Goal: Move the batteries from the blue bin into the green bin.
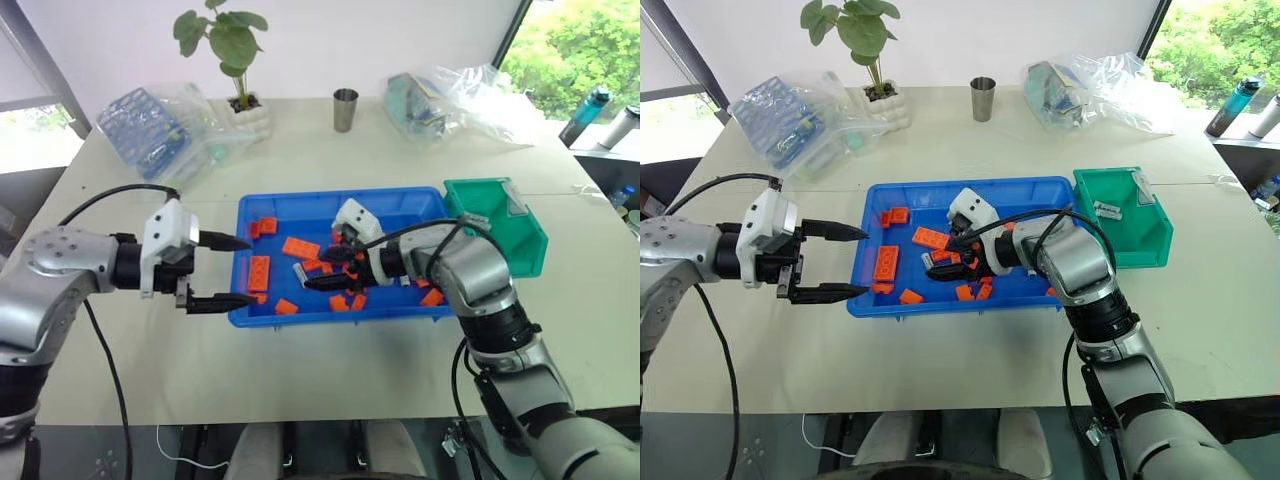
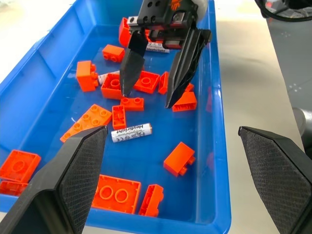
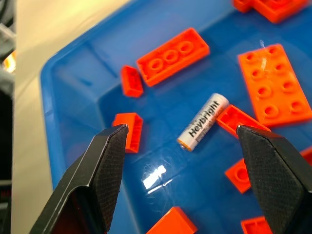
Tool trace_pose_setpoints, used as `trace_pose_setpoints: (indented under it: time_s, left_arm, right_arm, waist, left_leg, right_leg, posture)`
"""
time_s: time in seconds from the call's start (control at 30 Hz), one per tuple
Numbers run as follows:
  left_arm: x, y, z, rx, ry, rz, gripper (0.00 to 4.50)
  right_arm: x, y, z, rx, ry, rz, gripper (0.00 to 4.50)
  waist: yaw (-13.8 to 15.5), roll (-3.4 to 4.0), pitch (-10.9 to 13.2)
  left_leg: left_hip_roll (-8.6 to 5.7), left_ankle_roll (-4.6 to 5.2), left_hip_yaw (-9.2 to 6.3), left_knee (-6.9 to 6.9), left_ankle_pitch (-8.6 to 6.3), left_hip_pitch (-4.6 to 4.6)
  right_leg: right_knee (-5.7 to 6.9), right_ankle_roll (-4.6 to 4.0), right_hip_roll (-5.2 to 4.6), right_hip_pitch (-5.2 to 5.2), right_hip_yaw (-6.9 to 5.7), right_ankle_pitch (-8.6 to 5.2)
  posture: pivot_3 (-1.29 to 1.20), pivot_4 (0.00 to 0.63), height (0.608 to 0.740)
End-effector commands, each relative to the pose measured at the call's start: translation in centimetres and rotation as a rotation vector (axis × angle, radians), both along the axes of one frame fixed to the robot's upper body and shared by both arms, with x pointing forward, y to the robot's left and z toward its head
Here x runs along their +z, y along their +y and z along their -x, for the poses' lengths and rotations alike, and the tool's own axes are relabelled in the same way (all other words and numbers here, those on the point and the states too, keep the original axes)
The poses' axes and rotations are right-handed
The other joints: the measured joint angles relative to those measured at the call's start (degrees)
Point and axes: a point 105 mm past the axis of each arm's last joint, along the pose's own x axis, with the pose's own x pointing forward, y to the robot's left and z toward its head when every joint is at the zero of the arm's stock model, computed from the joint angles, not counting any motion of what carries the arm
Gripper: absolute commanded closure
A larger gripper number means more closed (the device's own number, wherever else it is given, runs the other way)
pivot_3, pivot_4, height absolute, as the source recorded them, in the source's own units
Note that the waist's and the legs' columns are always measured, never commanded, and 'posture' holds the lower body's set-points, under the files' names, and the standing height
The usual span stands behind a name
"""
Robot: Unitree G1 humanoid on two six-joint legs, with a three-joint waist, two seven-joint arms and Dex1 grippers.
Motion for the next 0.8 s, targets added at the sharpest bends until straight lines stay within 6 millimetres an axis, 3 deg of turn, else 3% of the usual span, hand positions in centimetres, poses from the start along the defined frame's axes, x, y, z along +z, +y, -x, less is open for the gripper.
trace_pose_setpoints:
  time_s: [0.03, 0.27, 0.6, 0.8]
  left_arm:
    - [0.6, 0.0, -0.1, -0.024, -0.035, -0.013, 0.00]
    - [0.7, 0.0, -0.5, -0.027, -0.045, -0.019, 0.00]
    - [0.6, 0.2, -0.5, -0.020, -0.056, -0.019, 0.00]
    - [0.6, 0.1, -0.7, -0.016, -0.065, -0.014, 0.00]
  right_arm:
    - [0.6, 0.5, 0.1, -0.027, 0.006, -0.035, 0.85]
    - [-0.3, 1.6, -0.1, -0.043, 0.048, -0.037, 0.85]
    - [-0.3, 1.7, 0.8, -0.019, 0.097, -0.035, 0.85]
    - [-1.9, 2.7, 0.3, -0.018, 0.131, -0.001, 0.85]
  waist:
    - [0.0, 0.00, 0.0]
    - [0.0, -0.01, 0.0]
    - [0.0, -0.01, 0.0]
    - [-0.2, -0.01, 0.0]
  left_leg:
    - [0.00, 0.00, 0.00, 0.00, 0.00, 0.00]
    - [-0.03, 0.03, 0.01, -0.02, -0.02, -0.01]
    - [-0.04, 0.05, 0.01, -0.02, -0.03, -0.01]
    - [-0.03, 0.05, 0.01, -0.02, -0.03, -0.01]
  right_leg:
    - [0.00, 0.00, 0.00, -0.01, 0.00, 0.00]
    - [0.00, 0.00, 0.02, 0.00, -0.01, 0.00]
    - [0.00, 0.00, 0.02, 0.00, -0.01, 0.00]
    - [0.00, 0.00, 0.02, -0.01, -0.01, 0.00]
  posture:
    - [0.00, 0.150, 0.716]
    - [0.00, 0.150, 0.716]
    - [0.00, 0.150, 0.716]
    - [0.00, 0.150, 0.716]
